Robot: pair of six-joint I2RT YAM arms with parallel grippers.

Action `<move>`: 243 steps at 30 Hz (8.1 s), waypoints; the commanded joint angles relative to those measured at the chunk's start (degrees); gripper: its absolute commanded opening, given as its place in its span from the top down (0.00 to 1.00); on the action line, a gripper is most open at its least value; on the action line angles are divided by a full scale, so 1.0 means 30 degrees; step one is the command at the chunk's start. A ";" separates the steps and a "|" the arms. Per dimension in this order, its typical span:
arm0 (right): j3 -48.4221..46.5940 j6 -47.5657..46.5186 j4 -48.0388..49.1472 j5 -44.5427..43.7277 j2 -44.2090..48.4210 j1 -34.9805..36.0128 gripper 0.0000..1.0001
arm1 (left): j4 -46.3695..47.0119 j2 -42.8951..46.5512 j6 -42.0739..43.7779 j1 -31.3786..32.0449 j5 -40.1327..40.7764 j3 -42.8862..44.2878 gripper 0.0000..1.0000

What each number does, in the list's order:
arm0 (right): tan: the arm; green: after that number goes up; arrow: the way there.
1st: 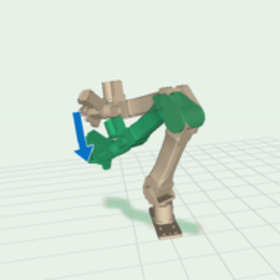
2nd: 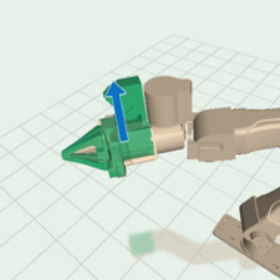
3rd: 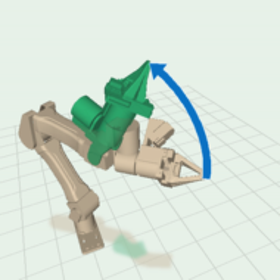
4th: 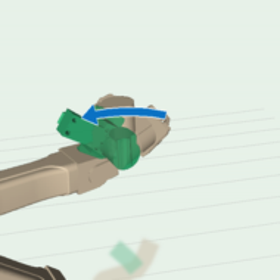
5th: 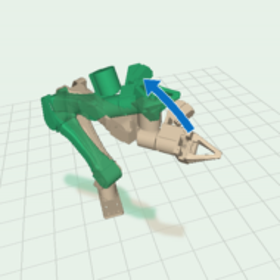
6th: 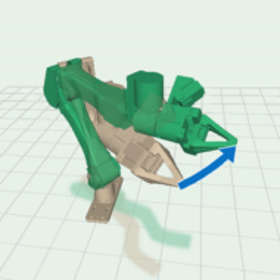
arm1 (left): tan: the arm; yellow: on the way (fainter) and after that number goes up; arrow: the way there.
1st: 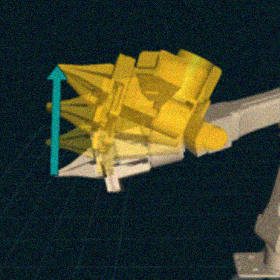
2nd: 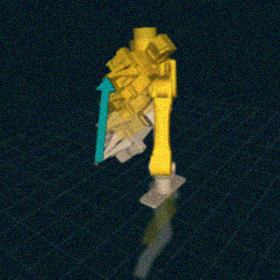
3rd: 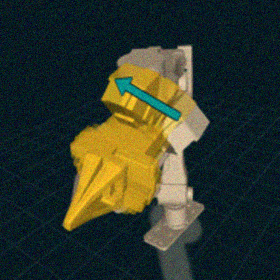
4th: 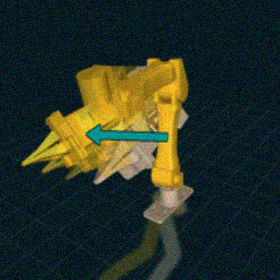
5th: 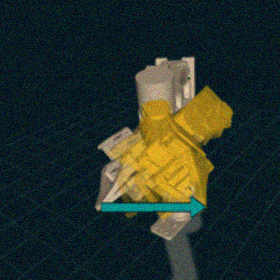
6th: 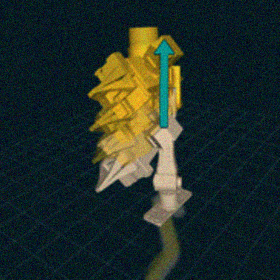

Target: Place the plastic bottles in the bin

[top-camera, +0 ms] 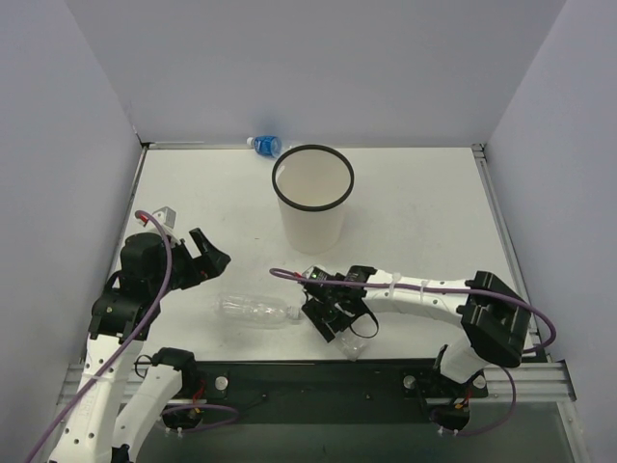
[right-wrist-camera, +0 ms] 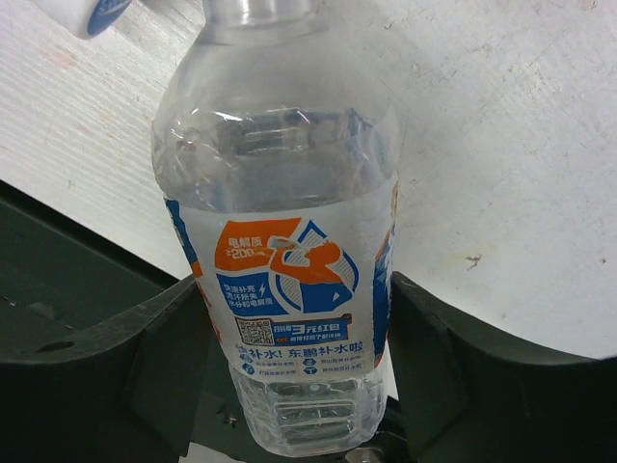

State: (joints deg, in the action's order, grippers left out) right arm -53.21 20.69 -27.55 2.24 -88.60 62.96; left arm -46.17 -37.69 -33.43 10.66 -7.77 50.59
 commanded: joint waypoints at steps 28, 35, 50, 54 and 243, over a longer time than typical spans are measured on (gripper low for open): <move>-2.1051 -0.4230 -0.1951 -0.0894 -0.3659 -0.7507 0.41 | -0.0985 0.0493 -0.0633 -0.0095 0.0246 0.1360 0.03; -2.2225 -0.4376 -0.1861 -0.0015 -0.3868 -0.8125 0.40 | -0.1922 0.0933 -0.0664 -0.0094 0.0656 0.1770 0.03; -2.3163 -0.4845 0.0950 -0.0014 -0.6353 -0.8827 0.40 | -0.1718 0.0728 -0.0839 -0.0095 0.0334 0.1360 0.03; -2.2869 -0.4816 0.1244 -0.0131 -0.6854 -0.9033 0.21 | -0.1660 0.0845 -0.0897 -0.0095 0.0451 0.1302 0.03; -2.5038 -0.0040 -0.6637 -0.4964 -0.9375 -1.2079 0.68 | -0.1161 -0.1382 -0.2568 -0.0065 0.2444 0.1448 0.04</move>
State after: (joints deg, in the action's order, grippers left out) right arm -126.19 19.16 -44.69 -8.29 -118.04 27.38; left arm -49.67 -42.76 -39.92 10.66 -0.32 54.35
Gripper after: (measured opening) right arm 0.378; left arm 0.964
